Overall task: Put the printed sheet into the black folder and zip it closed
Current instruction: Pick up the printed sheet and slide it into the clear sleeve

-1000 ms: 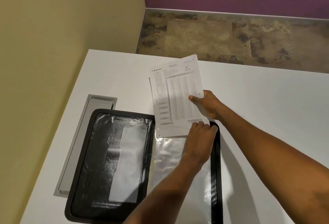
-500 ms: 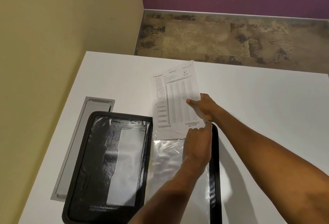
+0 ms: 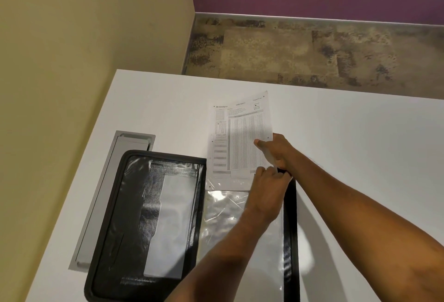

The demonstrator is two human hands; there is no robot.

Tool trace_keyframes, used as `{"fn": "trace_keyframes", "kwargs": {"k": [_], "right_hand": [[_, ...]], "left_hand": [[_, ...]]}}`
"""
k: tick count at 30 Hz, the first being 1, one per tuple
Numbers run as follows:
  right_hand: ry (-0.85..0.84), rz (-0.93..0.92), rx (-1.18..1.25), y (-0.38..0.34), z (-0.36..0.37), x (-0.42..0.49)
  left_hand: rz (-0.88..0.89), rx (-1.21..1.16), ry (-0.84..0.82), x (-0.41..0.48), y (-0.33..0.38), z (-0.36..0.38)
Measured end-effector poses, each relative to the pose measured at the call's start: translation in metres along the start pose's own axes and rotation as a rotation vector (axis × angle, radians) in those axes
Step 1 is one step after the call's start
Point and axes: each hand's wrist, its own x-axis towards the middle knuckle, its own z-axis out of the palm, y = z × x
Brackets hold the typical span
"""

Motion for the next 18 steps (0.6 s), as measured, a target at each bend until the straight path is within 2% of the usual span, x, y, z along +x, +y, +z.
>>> {"fn": "trace_keyframes", "kwargs": {"k": [3,9,14,18], "right_hand": [[-0.002,0.002,0.001,0.007,-0.002,-0.004],[-0.148,0.049,-0.016,0.018,-0.026,-0.007],[0.016,0.006,0.035,0.016,-0.038,-0.004],[0.009,-0.037,-0.045,0.017,-0.050,-0.003]], "left_hand": [[-0.003,-0.053,0.043,0.004,-0.006,0.000],[-0.024,-0.119,0.117,0.009,-0.013,0.006],[-0.022,-0.163,0.126,0.012,-0.015,0.011],[-0.021,-0.170,0.104,0.015,-0.018,0.015]]}}
